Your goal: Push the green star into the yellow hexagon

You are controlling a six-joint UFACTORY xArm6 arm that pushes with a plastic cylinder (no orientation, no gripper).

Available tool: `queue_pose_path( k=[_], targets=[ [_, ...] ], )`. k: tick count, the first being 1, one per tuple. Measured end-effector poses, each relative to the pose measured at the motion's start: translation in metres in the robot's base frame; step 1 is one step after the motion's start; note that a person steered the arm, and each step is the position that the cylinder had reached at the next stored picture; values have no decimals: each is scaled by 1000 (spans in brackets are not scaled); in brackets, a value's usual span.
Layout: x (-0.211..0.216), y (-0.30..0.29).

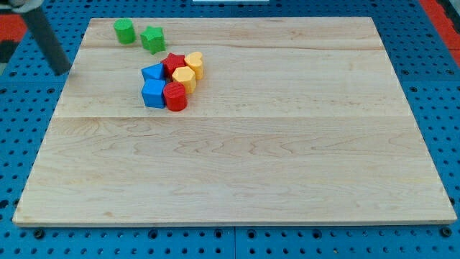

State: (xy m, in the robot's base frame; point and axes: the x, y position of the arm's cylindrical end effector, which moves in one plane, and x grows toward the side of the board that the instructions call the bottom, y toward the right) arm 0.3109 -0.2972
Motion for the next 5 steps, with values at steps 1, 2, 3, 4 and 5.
queue_pose_path(
  k=[1, 2, 3, 4, 5],
  targets=[
    [-59, 14],
    [-81, 44],
    [-71, 116],
    [-54, 186],
    [-55, 203]
  ],
)
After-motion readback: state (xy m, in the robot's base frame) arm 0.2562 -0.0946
